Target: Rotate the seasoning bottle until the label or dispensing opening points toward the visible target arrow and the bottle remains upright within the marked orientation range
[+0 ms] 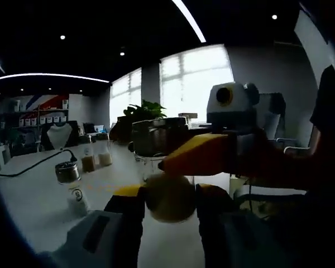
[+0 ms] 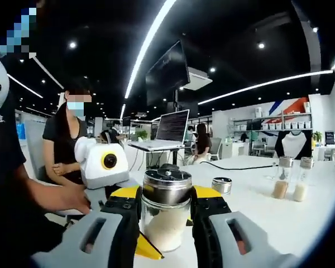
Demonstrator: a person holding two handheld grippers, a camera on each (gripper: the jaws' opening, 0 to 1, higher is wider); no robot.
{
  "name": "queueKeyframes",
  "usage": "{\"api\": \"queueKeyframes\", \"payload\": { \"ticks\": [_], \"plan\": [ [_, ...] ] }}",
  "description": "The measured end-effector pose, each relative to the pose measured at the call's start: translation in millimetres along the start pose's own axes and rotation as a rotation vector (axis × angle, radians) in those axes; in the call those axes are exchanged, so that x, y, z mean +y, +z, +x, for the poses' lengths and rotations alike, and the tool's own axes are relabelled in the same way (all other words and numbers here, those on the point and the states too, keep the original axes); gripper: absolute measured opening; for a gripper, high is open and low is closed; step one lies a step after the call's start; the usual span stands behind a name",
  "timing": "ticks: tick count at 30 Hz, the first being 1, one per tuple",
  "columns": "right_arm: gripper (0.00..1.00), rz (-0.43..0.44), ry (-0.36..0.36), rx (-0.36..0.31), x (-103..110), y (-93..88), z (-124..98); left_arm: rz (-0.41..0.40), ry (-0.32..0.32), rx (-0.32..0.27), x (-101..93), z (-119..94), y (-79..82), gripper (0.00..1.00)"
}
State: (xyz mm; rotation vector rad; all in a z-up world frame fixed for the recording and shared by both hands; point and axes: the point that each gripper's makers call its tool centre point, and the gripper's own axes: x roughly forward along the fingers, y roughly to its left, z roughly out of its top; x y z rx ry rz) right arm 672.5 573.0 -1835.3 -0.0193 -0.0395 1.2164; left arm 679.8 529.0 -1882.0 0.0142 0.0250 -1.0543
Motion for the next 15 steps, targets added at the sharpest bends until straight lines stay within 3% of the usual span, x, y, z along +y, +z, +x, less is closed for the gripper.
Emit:
{"api": "queueKeyframes", "payload": {
  "ticks": [2, 4, 7, 10, 15],
  "plan": [
    [0.32, 0.03, 0.033, -0.046, 4.1, 7.7, -0.9, -0.073, -0.039, 0.017, -4.8, 2.7, -6.6, 0.43],
    [0.32, 0.076, 0.075, -0.083, 8.4, 13.0, -1.5, -0.059, -0.028, 0.01, -3.4, 5.0, -6.7, 0.45],
    [0.32, 0.064, 0.069, -0.076, 7.2, 9.9, -0.9, -0.008, -0.012, -0.003, -4.8, 7.2, -2.6, 0.4],
    [0.32, 0.061, 0.064, -0.056, 6.1, 2.3, -1.6, 0.02, 0.012, 0.033, -2.3, 8.3, -12.0, 0.4],
    [0.32, 0.05, 0.108, -0.046, 11.2, -1.2, -7.9, -0.007, -0.061, 0.044, -11.6, 7.7, -16.0, 0.4]
  ]
}}
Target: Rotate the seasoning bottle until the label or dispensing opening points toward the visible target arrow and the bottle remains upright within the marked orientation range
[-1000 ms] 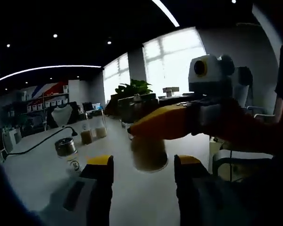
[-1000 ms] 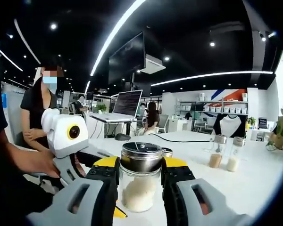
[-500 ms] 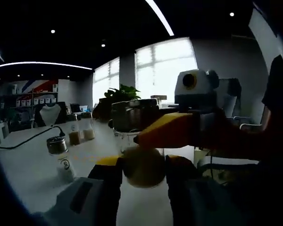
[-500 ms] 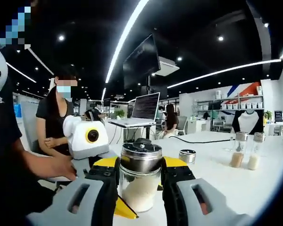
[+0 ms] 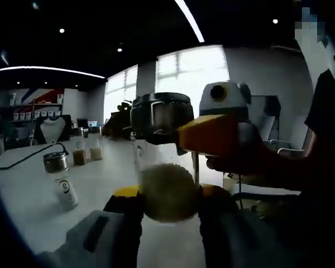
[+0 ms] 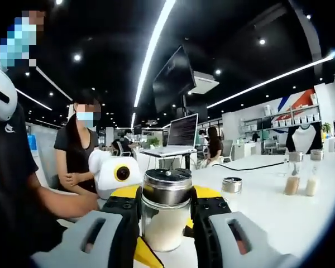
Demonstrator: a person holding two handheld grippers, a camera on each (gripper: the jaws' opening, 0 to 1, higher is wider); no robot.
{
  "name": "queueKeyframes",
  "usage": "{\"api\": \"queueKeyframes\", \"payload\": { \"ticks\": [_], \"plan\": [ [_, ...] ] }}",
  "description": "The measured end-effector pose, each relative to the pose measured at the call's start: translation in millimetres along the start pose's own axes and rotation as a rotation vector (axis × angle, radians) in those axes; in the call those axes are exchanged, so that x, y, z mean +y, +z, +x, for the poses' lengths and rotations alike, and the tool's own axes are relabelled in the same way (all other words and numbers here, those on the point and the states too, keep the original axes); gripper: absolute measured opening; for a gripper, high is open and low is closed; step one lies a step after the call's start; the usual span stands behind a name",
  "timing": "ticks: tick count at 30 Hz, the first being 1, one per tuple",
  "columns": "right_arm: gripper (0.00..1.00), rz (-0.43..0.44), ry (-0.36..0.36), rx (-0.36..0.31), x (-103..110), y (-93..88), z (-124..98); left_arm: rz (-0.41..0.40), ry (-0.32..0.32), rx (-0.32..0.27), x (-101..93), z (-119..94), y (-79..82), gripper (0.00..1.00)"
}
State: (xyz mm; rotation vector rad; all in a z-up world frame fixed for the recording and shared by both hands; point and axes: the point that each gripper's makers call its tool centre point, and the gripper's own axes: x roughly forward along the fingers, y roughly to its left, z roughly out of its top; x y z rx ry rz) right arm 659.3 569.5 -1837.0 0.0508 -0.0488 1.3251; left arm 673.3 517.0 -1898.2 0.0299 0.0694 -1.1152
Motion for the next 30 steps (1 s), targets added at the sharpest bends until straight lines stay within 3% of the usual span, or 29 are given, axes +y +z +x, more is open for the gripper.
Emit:
{"api": "queueKeyframes", "payload": {
  "ticks": [2, 4, 6, 10, 11, 12, 15, 18, 22, 26, 30],
  "plan": [
    [0.33, -0.004, 0.004, 0.01, -0.1, -1.9, -1.3, 0.029, -0.002, 0.027, -0.5, 0.4, -2.7, 0.39],
    [0.33, -0.024, -0.032, 0.023, -6.3, -4.5, -4.4, 0.097, 0.046, 0.063, 8.1, 1.2, -4.9, 0.39],
    [0.33, -0.007, -0.074, 0.025, -13.7, -5.9, -6.3, 0.11, 0.105, 0.093, 15.1, 4.4, -6.7, 0.39],
    [0.32, 0.018, -0.179, 0.031, -31.4, -5.8, -9.2, 0.104, 0.237, 0.061, 29.1, 5.1, -3.6, 0.39],
    [0.32, 0.027, -0.205, 0.022, -34.9, -4.7, -9.1, 0.105, 0.306, 0.059, 36.3, 2.3, -1.6, 0.39],
    [0.32, 0.056, -0.245, -0.011, -40.3, -1.2, -7.7, 0.12, 0.383, 0.041, 43.4, -0.4, 3.1, 0.39],
    [0.32, 0.063, -0.268, -0.057, -39.4, 0.9, -1.3, 0.166, 0.461, 0.027, 46.3, -3.7, 6.9, 0.39],
    [0.32, 0.101, -0.298, -0.05, -41.1, -3.6, 2.7, 0.176, 0.505, 0.041, 50.4, -7.2, 3.2, 0.39],
    [0.33, 0.085, -0.336, -0.03, -41.2, -6.6, 5.1, 0.187, 0.553, 0.05, 51.4, -7.9, 0.0, 0.39],
    [0.34, 0.122, -0.388, -0.029, -45.5, -10.1, 5.5, 0.304, 0.654, 0.096, 55.7, -13.4, 0.2, 0.39],
    [0.34, 0.136, -0.432, -0.068, -46.6, -8.5, 6.5, 0.271, 0.662, 0.075, 53.1, -12.7, 0.8, 0.39]
  ]
}}
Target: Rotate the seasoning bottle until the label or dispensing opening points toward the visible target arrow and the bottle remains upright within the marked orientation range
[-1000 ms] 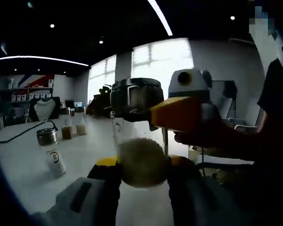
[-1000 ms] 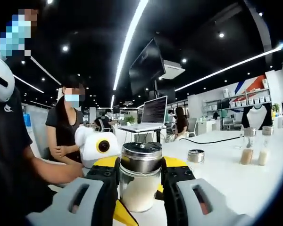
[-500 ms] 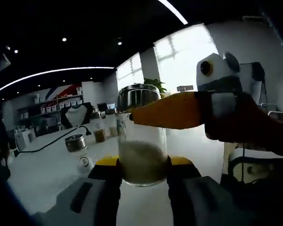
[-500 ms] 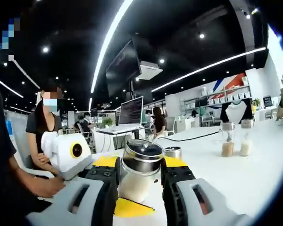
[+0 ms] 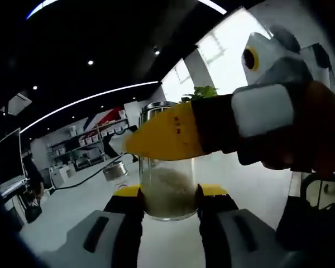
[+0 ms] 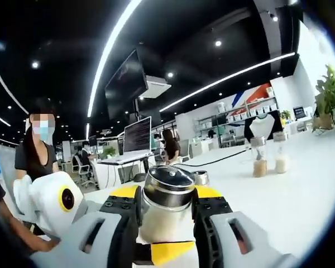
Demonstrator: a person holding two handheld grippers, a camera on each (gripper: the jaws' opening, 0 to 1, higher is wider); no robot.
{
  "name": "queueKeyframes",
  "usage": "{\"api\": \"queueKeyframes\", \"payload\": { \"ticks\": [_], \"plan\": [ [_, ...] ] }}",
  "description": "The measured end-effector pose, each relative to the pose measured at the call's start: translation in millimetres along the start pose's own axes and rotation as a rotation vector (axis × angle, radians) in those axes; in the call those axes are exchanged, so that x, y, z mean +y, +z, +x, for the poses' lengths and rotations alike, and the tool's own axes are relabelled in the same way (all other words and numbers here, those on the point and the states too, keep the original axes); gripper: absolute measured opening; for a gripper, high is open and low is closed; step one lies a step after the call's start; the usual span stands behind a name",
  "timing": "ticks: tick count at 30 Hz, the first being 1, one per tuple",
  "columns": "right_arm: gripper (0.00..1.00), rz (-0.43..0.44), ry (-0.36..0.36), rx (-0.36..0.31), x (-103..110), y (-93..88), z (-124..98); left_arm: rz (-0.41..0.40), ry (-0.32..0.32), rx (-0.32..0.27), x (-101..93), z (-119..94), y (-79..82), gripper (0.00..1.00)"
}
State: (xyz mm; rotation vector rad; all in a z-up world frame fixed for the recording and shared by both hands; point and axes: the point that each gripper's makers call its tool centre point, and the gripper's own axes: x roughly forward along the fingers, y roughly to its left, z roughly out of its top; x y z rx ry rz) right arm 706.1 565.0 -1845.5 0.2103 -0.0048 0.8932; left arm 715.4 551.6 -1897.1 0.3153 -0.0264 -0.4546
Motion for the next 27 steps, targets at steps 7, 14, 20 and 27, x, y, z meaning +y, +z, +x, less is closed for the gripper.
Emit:
{"api": "queueKeyframes", "payload": {
  "ticks": [7, 14, 20, 27],
  "plan": [
    [0.33, -0.087, 0.028, 0.026, -3.6, -3.2, -2.1, -0.187, -0.201, -0.03, -15.0, 4.2, 0.6, 0.39],
    [0.33, -0.177, 0.169, 0.038, 5.4, 1.2, -9.2, -0.346, -0.446, -0.072, -24.6, -2.4, 10.8, 0.37],
    [0.32, -0.245, 0.343, 0.039, 24.0, 1.4, -20.6, -0.38, -0.647, -0.099, -36.7, -20.5, 21.7, 0.36],
    [0.32, -0.303, 0.42, 0.056, 35.6, -1.4, -28.6, -0.311, -0.71, -0.109, -44.0, -29.3, 22.2, 0.35]
  ]
}}
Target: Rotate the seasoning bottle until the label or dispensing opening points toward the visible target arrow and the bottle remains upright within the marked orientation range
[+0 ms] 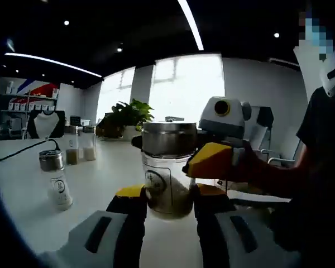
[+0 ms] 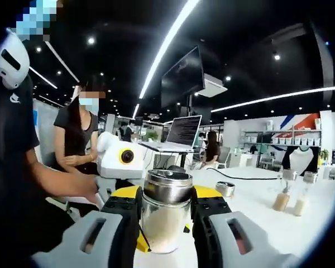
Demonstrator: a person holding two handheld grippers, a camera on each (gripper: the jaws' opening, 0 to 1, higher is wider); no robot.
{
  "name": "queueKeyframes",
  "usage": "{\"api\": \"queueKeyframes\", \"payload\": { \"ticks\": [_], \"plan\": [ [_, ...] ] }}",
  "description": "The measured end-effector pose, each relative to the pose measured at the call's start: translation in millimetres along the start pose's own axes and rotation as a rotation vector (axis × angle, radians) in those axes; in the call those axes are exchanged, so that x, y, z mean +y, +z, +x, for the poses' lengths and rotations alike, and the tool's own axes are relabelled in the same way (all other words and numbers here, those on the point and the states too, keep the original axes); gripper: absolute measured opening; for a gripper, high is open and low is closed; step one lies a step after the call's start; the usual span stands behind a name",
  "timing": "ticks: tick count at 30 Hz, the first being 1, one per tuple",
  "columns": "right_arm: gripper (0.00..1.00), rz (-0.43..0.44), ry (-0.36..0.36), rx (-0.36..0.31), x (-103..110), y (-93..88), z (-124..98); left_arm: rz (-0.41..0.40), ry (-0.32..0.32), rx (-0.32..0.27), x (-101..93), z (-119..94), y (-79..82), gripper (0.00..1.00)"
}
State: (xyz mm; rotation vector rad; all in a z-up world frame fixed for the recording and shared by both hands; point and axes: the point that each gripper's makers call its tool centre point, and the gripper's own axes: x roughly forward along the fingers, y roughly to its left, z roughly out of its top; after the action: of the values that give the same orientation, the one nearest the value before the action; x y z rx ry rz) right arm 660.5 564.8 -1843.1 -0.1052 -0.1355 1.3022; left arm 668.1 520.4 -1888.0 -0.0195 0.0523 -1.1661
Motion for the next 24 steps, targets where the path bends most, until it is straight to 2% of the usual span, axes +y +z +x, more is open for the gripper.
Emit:
{"api": "queueKeyframes", "payload": {
  "ticks": [2, 3, 5, 7, 9, 10, 12, 15, 17, 18, 20, 24],
  "plan": [
    [0.32, 0.034, 0.007, -0.032, -0.1, 4.2, -1.3, -0.022, -0.016, -0.024, -1.5, -0.4, 3.4, 0.35],
    [0.32, 0.053, 0.009, -0.057, -0.7, 7.7, -2.7, -0.029, -0.025, -0.054, -3.2, -0.9, 7.6, 0.35],
    [0.32, 0.06, 0.005, -0.103, -2.9, 14.2, -5.1, -0.01, -0.007, -0.083, -3.1, -1.0, 13.4, 0.35],
    [0.33, 0.085, -0.015, -0.119, -6.6, 17.2, -6.9, -0.004, 0.02, -0.081, -3.1, 0.3, 16.8, 0.35],
    [0.32, 0.112, -0.052, -0.132, -13.9, 19.2, -9.2, 0.048, 0.107, -0.083, 5.0, 1.4, 21.7, 0.35],
    [0.32, 0.151, -0.092, -0.141, -21.0, 19.1, -10.7, 0.083, 0.169, -0.08, 10.6, 1.5, 23.3, 0.35],
    [0.32, 0.154, -0.112, -0.14, -23.7, 18.6, -10.9, 0.107, 0.242, -0.072, 15.2, 2.5, 23.6, 0.35],
    [0.32, 0.146, -0.131, -0.145, -24.0, 19.9, -9.0, 0.128, 0.282, -0.083, 15.5, 4.1, 24.4, 0.35],
    [0.32, 0.159, -0.158, -0.147, -27.0, 20.2, -6.8, 0.156, 0.344, -0.078, 21.4, 1.7, 25.3, 0.35],
    [0.32, 0.181, -0.192, -0.128, -31.0, 17.8, -5.6, 0.183, 0.397, -0.062, 26.5, 0.1, 24.4, 0.35],
    [0.32, 0.17, -0.243, -0.094, -34.6, 13.6, -2.5, 0.221, 0.473, -0.034, 32.6, -2.4, 22.3, 0.35],
    [0.32, 0.153, -0.346, -0.031, -40.2, 6.8, 2.2, 0.241, 0.567, -0.016, 39.8, -6.2, 18.9, 0.35]
  ]
}}
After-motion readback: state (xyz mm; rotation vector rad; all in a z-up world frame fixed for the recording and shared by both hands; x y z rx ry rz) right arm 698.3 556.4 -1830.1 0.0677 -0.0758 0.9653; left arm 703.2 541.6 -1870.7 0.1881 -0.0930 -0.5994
